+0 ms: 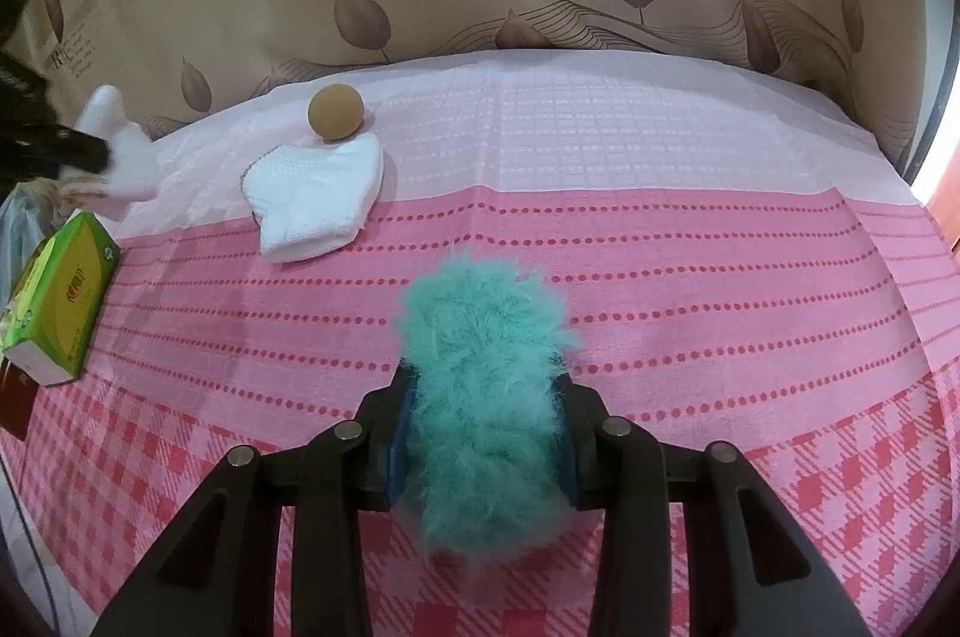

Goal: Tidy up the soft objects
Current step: 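Grasp the white rolled sock with the left gripper while the right gripper holds the scrunchie, then carry the white sock with the left gripper into the tin tray and release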

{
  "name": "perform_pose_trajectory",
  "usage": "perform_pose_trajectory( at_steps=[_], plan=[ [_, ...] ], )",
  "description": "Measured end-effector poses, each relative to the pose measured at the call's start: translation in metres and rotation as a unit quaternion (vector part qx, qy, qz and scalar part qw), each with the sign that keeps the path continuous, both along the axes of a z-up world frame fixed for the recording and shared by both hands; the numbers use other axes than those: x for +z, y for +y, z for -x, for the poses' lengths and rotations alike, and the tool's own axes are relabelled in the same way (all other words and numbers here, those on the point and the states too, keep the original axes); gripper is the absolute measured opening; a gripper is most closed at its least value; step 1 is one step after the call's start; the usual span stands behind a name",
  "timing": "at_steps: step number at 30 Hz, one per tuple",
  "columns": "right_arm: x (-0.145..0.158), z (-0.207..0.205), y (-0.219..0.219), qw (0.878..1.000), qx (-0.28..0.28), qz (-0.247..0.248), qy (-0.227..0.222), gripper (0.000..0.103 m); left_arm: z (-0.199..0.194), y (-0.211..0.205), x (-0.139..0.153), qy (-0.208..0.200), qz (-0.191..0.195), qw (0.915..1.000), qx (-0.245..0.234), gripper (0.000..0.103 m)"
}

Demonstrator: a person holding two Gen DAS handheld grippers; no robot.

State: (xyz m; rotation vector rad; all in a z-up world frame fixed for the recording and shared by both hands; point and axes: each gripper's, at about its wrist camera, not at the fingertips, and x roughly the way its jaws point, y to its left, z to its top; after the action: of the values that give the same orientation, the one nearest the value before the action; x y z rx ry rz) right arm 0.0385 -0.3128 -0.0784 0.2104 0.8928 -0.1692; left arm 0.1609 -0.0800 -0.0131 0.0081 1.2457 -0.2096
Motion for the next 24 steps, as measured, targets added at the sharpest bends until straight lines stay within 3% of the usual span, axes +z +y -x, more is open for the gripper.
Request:
perform_pose_trajectory(
  at_steps=[14,24],
  plan=[
    [0.000,-0.001,0.002,1.000,0.000,0.013,0.004,0.037,0.044,0.060,0.043,-0.048,-0.035,0.9979,-0.025,0.018],
    [-0.001,-0.002,0.003,1.000,-0.001,0.020,0.006,0.037,0.051,0.140,0.066,-0.079,-0.073,0.9939,0.026,0.018]
  ],
)
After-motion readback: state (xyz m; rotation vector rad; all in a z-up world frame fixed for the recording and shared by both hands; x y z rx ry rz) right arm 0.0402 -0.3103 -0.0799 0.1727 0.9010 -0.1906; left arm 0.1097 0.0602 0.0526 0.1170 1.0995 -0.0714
